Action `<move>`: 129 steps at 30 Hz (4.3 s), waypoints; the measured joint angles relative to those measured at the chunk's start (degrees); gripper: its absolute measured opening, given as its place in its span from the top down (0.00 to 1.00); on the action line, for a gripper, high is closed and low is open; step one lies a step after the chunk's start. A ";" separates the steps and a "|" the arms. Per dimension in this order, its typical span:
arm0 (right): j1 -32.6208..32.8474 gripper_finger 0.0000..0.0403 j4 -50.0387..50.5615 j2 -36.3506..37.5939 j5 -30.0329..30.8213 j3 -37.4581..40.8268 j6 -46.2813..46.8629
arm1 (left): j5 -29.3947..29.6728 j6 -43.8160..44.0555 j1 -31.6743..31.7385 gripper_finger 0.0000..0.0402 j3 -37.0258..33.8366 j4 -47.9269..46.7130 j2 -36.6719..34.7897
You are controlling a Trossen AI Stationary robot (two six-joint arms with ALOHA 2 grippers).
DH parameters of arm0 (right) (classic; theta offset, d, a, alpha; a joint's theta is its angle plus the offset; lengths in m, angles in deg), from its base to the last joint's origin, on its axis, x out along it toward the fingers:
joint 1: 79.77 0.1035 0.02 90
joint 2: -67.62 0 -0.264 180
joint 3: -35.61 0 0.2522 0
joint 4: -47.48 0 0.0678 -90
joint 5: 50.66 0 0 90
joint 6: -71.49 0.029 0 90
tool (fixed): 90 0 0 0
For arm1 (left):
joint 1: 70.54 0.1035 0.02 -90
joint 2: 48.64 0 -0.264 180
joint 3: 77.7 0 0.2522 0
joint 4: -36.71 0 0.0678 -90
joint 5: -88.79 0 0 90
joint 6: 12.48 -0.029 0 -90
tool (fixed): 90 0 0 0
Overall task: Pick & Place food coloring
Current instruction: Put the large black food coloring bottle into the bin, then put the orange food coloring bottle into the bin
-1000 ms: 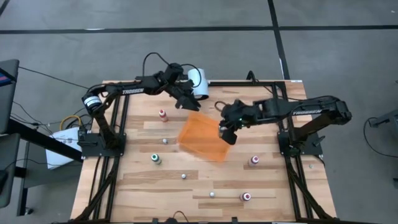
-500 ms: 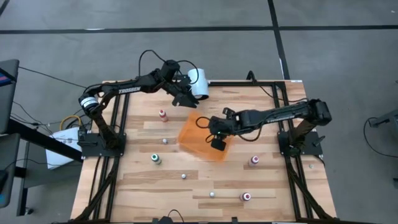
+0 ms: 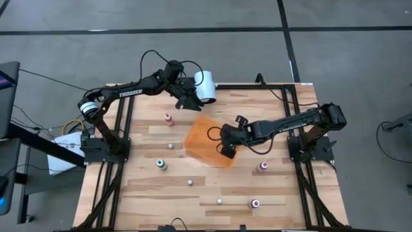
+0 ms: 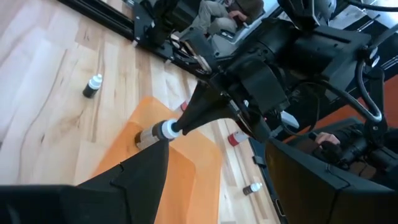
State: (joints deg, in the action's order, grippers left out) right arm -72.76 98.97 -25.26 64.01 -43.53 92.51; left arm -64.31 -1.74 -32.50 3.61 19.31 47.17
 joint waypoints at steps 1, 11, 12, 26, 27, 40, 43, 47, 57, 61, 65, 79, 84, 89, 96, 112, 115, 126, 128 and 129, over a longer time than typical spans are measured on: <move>0.23 1.00 0.29 -0.01 0.49 0.02 -0.01 | 0.19 0.00 -0.04 0.36 0.00 -0.07 0.00; 1.42 0.90 2.83 -0.02 2.48 0.02 0.09 | 0.43 0.00 -0.11 0.36 0.00 -0.02 0.00; 1.38 0.89 2.98 -0.02 2.48 0.02 0.11 | 0.43 -0.01 -0.11 0.36 0.00 0.00 0.00; -0.07 0.86 9.51 3.53 2.33 0.11 2.60 | 0.86 0.31 -0.15 0.36 0.00 0.53 0.00; -0.08 0.86 8.96 3.94 2.31 0.09 2.60 | 0.88 0.31 -0.15 0.36 0.00 0.57 0.00; 0.83 0.86 15.88 19.58 2.31 0.00 7.64 | -1.59 2.47 -0.17 0.36 0.02 0.24 -0.10; 2.31 0.86 20.06 23.48 2.59 0.00 10.99 | -4.34 3.71 -0.17 0.36 0.04 0.18 -0.15; 5.97 0.86 24.87 26.35 9.75 0.00 15.54 | -6.33 6.68 -0.17 0.36 0.07 -1.39 -0.20; 14.94 0.86 33.94 28.20 20.54 0.04 24.65 | 5.50 4.09 -3.63 0.36 0.07 -6.98 -10.64; 18.03 0.86 35.02 28.22 20.73 0.04 25.74 | 20.96 3.42 -7.93 0.36 0.15 -14.26 -18.58; 21.90 0.86 35.97 28.22 22.21 0.04 27.19 | 36.37 3.19 -13.61 0.36 0.15 -22.83 -24.57; 43.65 0.86 45.68 32.29 28.33 7.20 56.41 | 65.22 9.89 -30.37 0.36 -13.41 -11.49 -31.48; 49.10 0.86 45.65 33.87 28.71 14.08 68.63 | 67.49 13.05 -29.72 0.36 -24.30 -4.70 -36.77; 52.24 0.86 45.85 34.65 31.40 17.91 76.86 | 69.80 14.64 -26.38 0.36 -33.11 -1.06 -45.70; 52.46 0.86 45.93 35.37 36.39 18.75 78.07 | 66.00 18.03 -20.22 0.36 -43.62 -1.11 -55.43; 49.41 0.86 44.02 35.58 36.78 18.75 78.05 | 58.09 18.10 -17.53 0.36 -45.70 2.45 -57.29; 49.41 0.86 44.03 35.58 36.76 18.75 78.05 | 57.95 19.42 -17.53 0.36 -45.70 0.85 -57.27; 49.41 0.86 44.08 35.58 36.69 18.75 78.02 | 59.35 17.06 -17.53 0.36 -45.70 -0.96 -57.27; 49.41 0.86 44.06 35.58 36.65 18.75 78.01 | 59.37 16.44 -17.53 0.36 -45.70 -0.96 -57.27; 49.41 0.86 44.06 35.58 36.62 18.75 78.01 | 59.37 15.90 -17.53 0.35 -45.70 -1.00 -57.27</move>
State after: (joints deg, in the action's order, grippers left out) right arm -23.35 143.02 10.33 100.63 -24.78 170.52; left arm -4.94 14.16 -50.03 -42.09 18.31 -10.09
